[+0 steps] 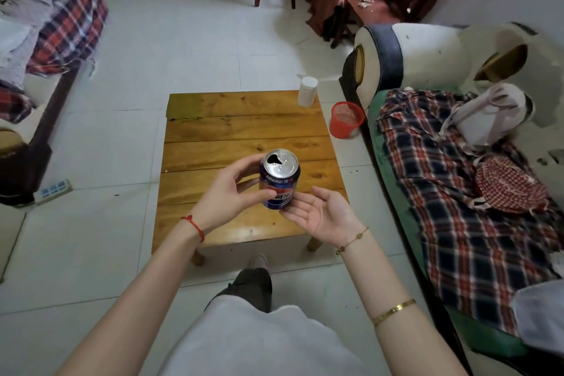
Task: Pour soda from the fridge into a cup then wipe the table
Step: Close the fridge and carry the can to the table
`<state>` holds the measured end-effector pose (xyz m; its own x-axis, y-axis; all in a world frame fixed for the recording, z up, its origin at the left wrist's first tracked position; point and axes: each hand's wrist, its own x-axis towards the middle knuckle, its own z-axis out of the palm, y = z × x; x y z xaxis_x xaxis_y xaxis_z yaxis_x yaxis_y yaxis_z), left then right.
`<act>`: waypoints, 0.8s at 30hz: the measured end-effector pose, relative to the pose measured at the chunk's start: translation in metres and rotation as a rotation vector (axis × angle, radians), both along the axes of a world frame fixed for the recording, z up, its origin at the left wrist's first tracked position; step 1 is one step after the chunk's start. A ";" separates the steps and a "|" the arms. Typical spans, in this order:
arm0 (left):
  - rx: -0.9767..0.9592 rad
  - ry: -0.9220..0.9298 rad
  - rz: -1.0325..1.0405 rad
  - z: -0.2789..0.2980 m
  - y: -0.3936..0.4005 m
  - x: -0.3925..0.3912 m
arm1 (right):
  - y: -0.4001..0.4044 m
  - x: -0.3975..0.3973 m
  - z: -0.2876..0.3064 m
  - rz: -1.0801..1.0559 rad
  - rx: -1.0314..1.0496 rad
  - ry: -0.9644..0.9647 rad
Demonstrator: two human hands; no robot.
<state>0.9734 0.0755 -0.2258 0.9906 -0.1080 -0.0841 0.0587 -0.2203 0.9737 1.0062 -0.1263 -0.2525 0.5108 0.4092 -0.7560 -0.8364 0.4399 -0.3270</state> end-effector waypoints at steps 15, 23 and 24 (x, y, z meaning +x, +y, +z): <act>-0.118 0.079 0.214 -0.070 -0.014 0.149 | 0.021 0.158 -0.058 -0.105 -0.148 0.044; -0.220 0.243 0.385 -0.139 -0.035 0.193 | 0.021 0.197 -0.129 0.026 -0.337 -0.082; -0.235 0.258 0.403 -0.149 -0.038 0.197 | 0.021 0.201 -0.139 0.047 -0.353 -0.081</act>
